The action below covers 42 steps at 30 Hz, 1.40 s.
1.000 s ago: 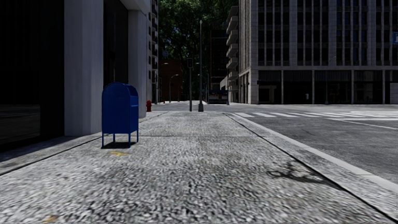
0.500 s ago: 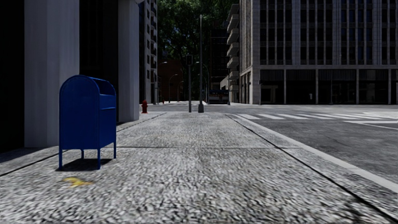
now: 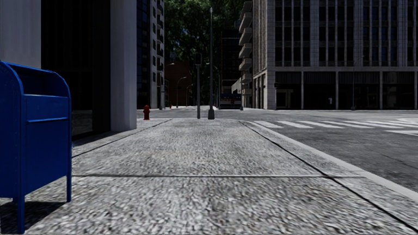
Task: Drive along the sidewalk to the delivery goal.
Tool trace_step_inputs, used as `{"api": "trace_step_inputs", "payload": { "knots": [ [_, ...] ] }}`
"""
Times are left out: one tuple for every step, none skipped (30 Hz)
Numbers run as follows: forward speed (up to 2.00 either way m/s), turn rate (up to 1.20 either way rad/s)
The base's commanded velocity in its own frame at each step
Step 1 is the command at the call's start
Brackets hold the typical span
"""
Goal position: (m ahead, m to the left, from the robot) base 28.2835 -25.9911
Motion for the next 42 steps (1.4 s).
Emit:
{"api": "trace_step_inputs", "payload": {
  "knots": [
    [2.00, 0.00],
    [2.00, 0.00],
    [2.00, 0.00],
    [2.00, 0.00],
    [2.00, 0.00],
    [2.00, 0.00],
    [2.00, 0.00],
    [2.00, 0.00],
    [2.00, 0.00],
    [2.00, 0.00],
    [2.00, 0.00],
    [2.00, 0.00],
    [2.00, 0.00],
    [2.00, 0.00],
    [2.00, 0.00],
    [2.00, 0.00],
    [2.00, 0.00],
    [2.00, 0.00],
    [2.00, 0.00],
    [2.00, 0.00],
    [2.00, 0.00],
    [2.00, 0.00],
    [2.00, 0.00],
    [2.00, 0.00],
    [2.00, 0.00],
    [2.00, 0.00],
    [2.00, 0.00],
    [2.00, 0.00],
    [2.00, 0.00],
    [2.00, 0.00],
    [2.00, 0.00],
    [2.00, 0.00],
    [2.00, 0.00],
    [2.00, 0.00],
    [2.00, 0.00],
    [2.00, 0.00],
    [2.00, 0.00],
    [2.00, 0.00],
    [2.00, 0.00],
    [2.00, 0.00],
    [2.00, 0.00],
    [2.00, 0.00]
  ]
}}
